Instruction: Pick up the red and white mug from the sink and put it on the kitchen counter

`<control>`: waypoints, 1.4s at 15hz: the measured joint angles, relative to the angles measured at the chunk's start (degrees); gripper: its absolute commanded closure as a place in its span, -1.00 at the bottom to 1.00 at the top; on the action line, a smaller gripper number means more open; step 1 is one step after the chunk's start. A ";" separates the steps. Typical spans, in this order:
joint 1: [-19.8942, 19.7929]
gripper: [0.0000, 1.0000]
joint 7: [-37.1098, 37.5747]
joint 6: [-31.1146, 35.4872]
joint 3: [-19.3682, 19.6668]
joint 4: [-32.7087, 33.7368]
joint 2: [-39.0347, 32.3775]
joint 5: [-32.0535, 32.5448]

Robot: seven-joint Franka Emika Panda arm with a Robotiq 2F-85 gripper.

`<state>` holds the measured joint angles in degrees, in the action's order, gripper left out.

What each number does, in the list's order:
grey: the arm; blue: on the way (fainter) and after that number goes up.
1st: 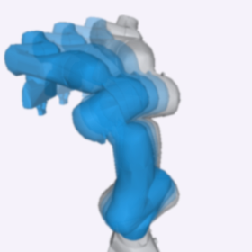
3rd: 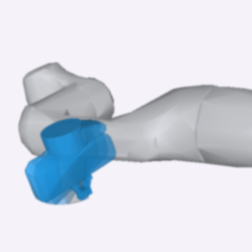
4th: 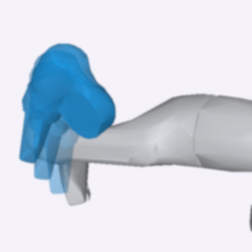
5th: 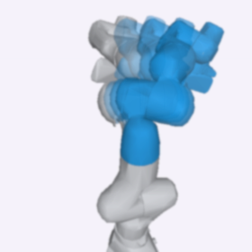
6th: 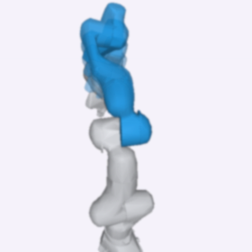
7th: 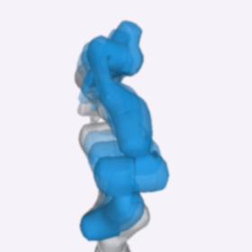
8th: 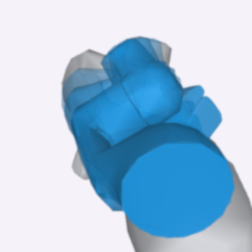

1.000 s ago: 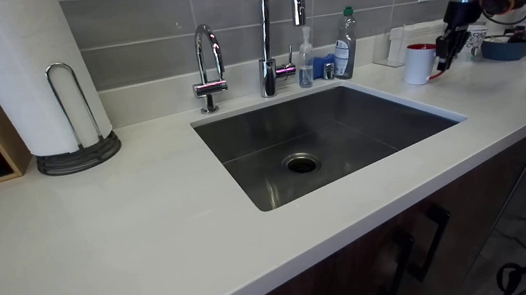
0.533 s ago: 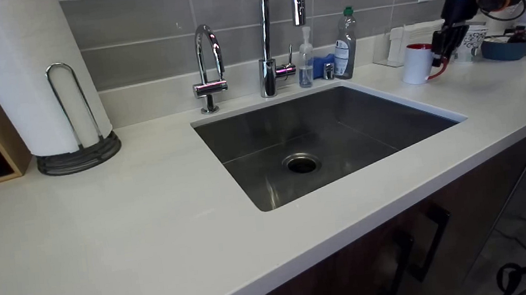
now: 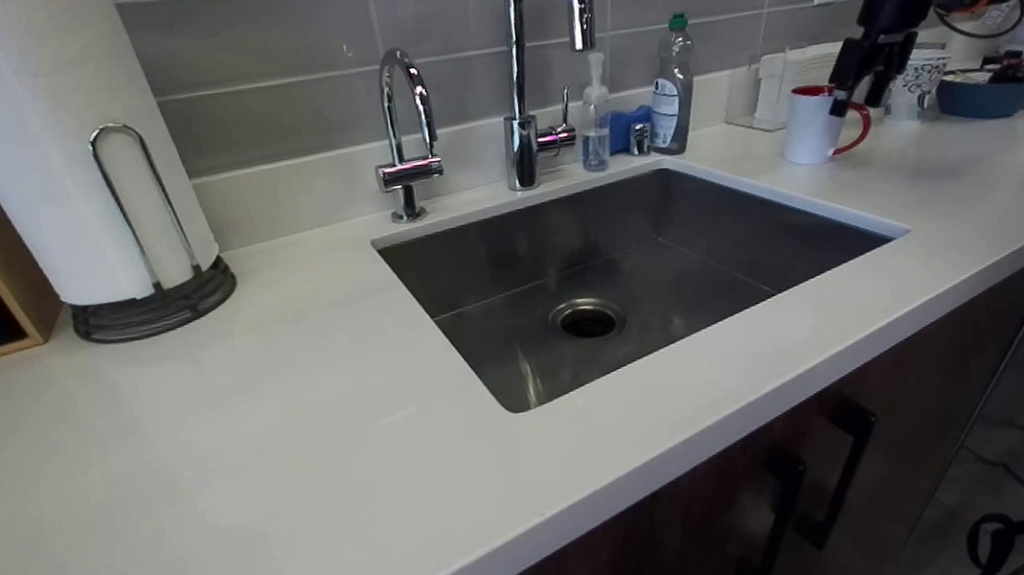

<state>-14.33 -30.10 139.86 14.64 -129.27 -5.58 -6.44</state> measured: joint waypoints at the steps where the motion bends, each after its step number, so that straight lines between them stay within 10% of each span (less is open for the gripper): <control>1: -0.02 -1.00 0.38 -0.65 0.06 -0.27 0.84 0.02; 11: 0.42 -1.00 10.21 -5.05 -0.49 -10.26 17.35 1.99; 21: 4.51 -1.00 31.56 -18.69 -13.51 -17.48 38.16 5.90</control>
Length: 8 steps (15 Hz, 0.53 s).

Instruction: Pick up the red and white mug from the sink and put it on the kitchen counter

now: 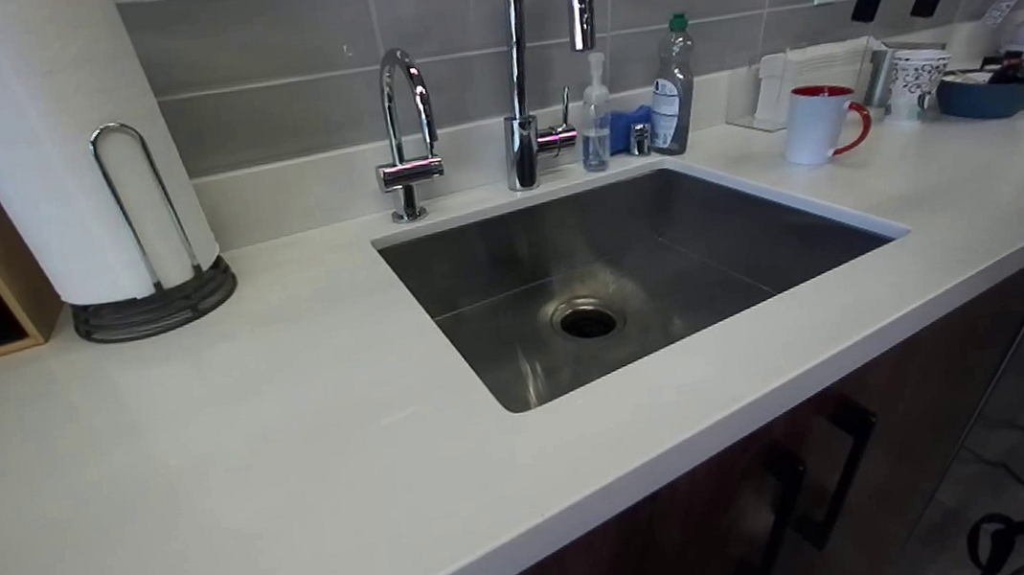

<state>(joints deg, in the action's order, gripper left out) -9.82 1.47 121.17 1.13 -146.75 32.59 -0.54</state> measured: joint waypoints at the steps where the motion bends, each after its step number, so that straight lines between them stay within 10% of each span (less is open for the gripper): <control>1: 0.38 -1.00 2.13 -1.63 -1.40 -0.14 1.62 0.28; 8: 0.93 -1.00 5.09 -4.39 -3.01 -0.49 5.53 0.40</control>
